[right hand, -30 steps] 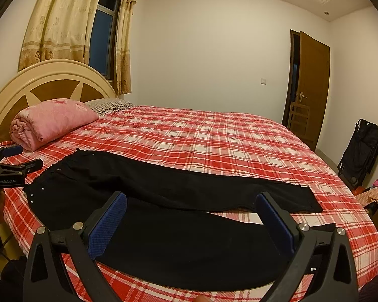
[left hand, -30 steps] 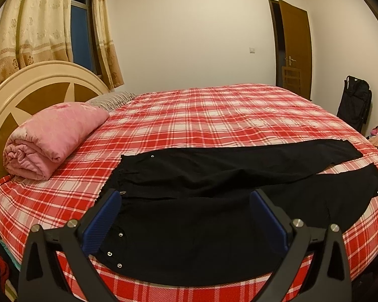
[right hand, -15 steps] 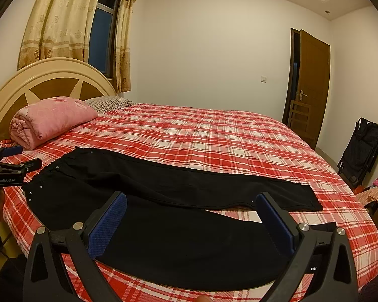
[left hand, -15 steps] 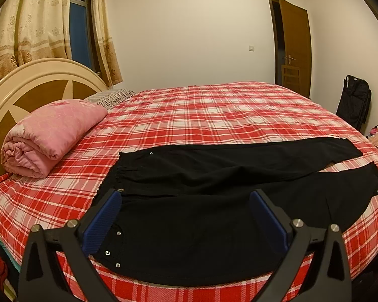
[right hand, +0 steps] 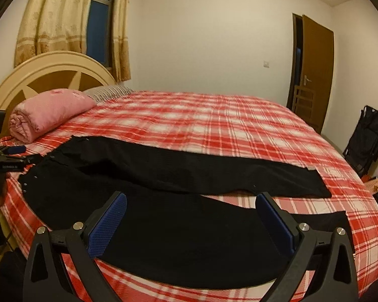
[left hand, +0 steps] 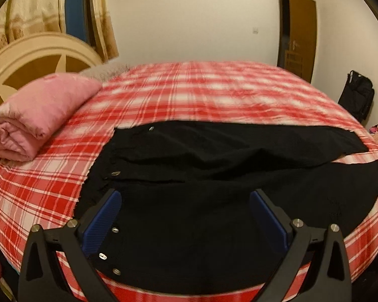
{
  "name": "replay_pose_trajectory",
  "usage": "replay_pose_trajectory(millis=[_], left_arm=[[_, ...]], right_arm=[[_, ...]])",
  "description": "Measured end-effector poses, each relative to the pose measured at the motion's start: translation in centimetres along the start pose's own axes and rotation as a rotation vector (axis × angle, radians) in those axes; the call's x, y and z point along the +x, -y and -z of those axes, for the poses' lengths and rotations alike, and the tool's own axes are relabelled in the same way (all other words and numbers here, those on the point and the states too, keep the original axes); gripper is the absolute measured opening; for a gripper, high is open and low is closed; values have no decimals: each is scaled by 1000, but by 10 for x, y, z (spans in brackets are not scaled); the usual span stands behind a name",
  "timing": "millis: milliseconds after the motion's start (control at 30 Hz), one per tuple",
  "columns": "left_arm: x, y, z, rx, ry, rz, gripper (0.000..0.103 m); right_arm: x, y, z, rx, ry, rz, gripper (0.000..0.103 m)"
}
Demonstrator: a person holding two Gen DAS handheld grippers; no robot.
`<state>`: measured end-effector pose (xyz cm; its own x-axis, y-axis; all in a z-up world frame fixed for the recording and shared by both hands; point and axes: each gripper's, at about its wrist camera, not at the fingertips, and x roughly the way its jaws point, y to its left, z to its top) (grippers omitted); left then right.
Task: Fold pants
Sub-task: 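Grasp the trouser waistband with the left gripper while the right gripper grasps the hem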
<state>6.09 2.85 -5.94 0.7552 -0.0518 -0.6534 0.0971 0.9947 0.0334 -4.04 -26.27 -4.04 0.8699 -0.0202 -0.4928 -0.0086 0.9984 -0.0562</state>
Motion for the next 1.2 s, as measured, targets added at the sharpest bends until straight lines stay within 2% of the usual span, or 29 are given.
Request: replay_pose_trajectory(millis=[133, 200, 300, 400, 467, 500, 533, 600, 800, 1000, 1200], left_arm=[[28, -45, -18, -52, -32, -57, 102], [42, -68, -29, -95, -48, -65, 99], [72, -107, -47, -200, -95, -33, 90], [100, -128, -61, -246, -127, 31, 76], [115, -137, -69, -261, -143, 73, 72], [125, -141, -74, -269, -151, 100, 66], [136, -143, -79, -272, -164, 110, 58], [158, -146, -88, -258, -186, 132, 55], [211, -145, -104, -183, -262, 131, 40], [242, -151, -109, -150, -282, 139, 37], [237, -157, -112, -139, -249, 177, 36]], right_arm=[[24, 24, 2, 16, -54, 11, 102], [35, 34, 0, 15, -74, 16, 101], [53, 52, -4, 31, -110, 16, 95], [69, 70, -7, 54, -142, 17, 92], [78, 81, -10, 68, -160, 27, 92], [84, 88, -11, 76, -168, 32, 92], [86, 92, -12, 82, -172, 35, 92], [94, 102, -14, 94, -186, 51, 92], [118, 133, -19, 154, -224, 76, 92], [139, 151, -21, 185, -254, 95, 92], [150, 170, -22, 211, -259, 107, 92]])
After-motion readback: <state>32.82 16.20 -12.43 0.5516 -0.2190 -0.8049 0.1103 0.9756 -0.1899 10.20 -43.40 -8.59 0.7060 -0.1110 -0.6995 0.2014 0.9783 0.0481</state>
